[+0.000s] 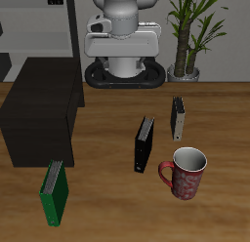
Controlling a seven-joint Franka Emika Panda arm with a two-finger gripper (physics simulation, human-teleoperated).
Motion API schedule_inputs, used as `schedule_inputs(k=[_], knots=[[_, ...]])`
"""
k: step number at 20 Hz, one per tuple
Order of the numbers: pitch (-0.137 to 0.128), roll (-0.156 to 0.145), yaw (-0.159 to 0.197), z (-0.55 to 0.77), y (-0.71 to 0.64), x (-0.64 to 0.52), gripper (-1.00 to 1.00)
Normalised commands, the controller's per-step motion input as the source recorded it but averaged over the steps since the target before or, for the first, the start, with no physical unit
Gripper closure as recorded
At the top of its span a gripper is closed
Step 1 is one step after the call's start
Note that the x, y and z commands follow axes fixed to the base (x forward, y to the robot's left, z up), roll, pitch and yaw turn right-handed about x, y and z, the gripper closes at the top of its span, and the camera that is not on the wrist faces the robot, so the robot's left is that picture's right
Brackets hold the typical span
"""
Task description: Place the green book upright on top of the shelf
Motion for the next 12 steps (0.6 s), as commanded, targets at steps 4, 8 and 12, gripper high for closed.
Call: schedule_inputs(k=[4,8,12], knots=[[0.005,0.065,-0.046,0.14,-0.27,0.27,-1.00],[-0.021,0.056,0.059,0.17,-0.33,0.35,-1.00],[0.036,0.007,-0.034,0.04,-0.29,0.28,-1.00]])
